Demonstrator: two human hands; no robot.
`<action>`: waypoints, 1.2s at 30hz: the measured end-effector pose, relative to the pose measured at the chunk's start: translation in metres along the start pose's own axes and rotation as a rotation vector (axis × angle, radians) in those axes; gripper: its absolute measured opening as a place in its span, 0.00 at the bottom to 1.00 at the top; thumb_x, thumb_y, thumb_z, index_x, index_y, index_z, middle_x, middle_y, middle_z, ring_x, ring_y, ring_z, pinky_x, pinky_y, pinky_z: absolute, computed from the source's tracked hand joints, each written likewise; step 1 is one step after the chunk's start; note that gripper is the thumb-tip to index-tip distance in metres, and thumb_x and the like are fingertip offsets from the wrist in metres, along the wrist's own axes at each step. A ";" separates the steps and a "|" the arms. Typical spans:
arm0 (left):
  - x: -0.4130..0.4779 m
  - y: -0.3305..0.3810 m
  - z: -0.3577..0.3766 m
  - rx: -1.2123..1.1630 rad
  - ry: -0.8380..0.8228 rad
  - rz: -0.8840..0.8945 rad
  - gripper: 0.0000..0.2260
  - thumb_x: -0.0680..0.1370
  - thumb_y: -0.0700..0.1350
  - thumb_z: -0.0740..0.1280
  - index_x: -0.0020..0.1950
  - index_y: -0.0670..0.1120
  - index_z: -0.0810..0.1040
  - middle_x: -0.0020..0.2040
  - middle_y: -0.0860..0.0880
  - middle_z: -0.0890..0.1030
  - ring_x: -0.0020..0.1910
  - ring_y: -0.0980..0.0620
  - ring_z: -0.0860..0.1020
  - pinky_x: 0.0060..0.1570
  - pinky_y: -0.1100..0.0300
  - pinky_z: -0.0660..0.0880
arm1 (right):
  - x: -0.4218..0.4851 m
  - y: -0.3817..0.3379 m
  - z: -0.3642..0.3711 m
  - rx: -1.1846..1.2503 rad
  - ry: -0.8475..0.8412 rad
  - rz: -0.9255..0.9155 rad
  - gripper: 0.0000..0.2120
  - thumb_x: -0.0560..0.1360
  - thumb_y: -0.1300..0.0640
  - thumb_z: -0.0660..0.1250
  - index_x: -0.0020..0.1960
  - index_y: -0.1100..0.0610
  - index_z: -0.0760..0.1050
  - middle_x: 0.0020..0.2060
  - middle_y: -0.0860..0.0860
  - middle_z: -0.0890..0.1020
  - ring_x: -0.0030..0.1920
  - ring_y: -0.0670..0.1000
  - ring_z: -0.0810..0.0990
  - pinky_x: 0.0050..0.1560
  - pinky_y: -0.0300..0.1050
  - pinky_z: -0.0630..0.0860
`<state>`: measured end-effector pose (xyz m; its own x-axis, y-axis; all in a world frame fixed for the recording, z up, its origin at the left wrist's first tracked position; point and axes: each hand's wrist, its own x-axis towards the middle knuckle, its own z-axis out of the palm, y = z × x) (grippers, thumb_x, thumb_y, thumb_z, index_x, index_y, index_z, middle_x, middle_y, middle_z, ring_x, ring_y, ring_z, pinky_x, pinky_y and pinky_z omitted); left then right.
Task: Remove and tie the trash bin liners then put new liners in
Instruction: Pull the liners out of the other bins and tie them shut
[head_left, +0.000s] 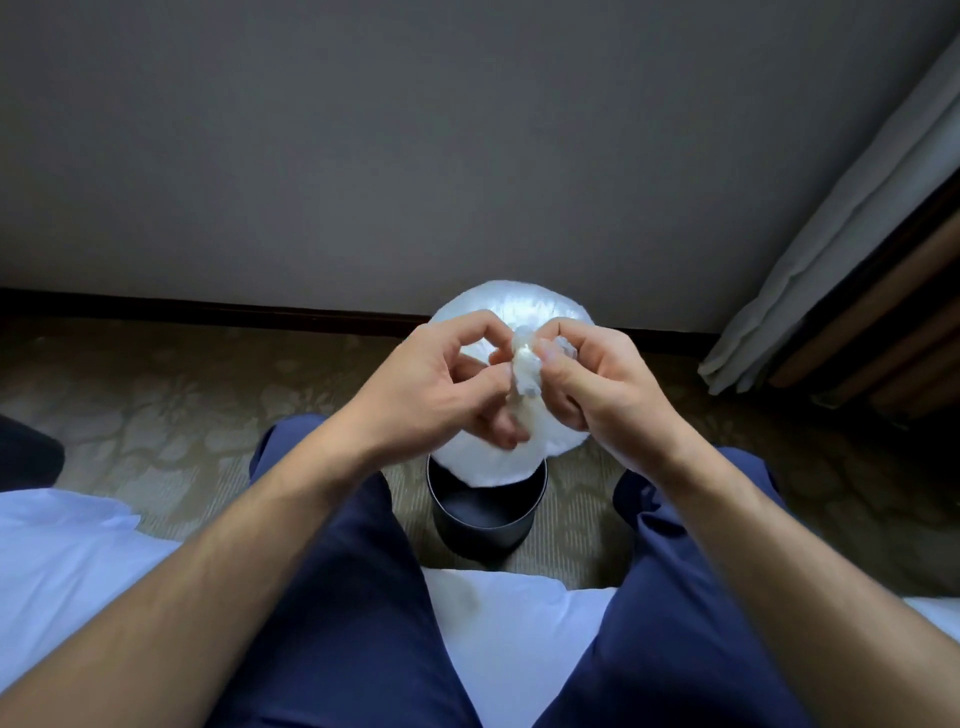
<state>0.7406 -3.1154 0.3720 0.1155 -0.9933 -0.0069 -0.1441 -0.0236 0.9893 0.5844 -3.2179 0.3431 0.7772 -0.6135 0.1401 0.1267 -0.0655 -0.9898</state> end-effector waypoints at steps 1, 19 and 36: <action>0.000 0.002 -0.001 0.061 0.020 0.027 0.02 0.81 0.33 0.64 0.50 0.37 0.75 0.28 0.36 0.78 0.28 0.38 0.81 0.28 0.52 0.79 | 0.001 -0.001 0.000 0.035 -0.012 0.017 0.10 0.81 0.57 0.60 0.43 0.59 0.71 0.24 0.58 0.64 0.23 0.49 0.58 0.24 0.37 0.57; -0.010 -0.011 0.002 -0.403 -0.012 -0.365 0.13 0.82 0.40 0.60 0.39 0.48 0.76 0.23 0.53 0.60 0.19 0.57 0.64 0.19 0.69 0.56 | 0.002 0.007 -0.001 -0.386 -0.132 -0.007 0.11 0.82 0.52 0.57 0.43 0.55 0.70 0.36 0.50 0.73 0.37 0.47 0.69 0.40 0.47 0.66; -0.005 -0.007 0.009 -0.356 0.050 -0.289 0.03 0.82 0.41 0.64 0.49 0.44 0.75 0.26 0.52 0.64 0.22 0.55 0.67 0.24 0.63 0.65 | 0.004 0.004 -0.001 -0.414 -0.054 -0.012 0.09 0.84 0.54 0.60 0.48 0.56 0.72 0.37 0.56 0.76 0.38 0.51 0.72 0.40 0.50 0.69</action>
<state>0.7320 -3.1111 0.3639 0.1500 -0.9448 -0.2914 0.2465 -0.2497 0.9364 0.5876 -3.2211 0.3397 0.8095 -0.5697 0.1422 -0.1138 -0.3897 -0.9139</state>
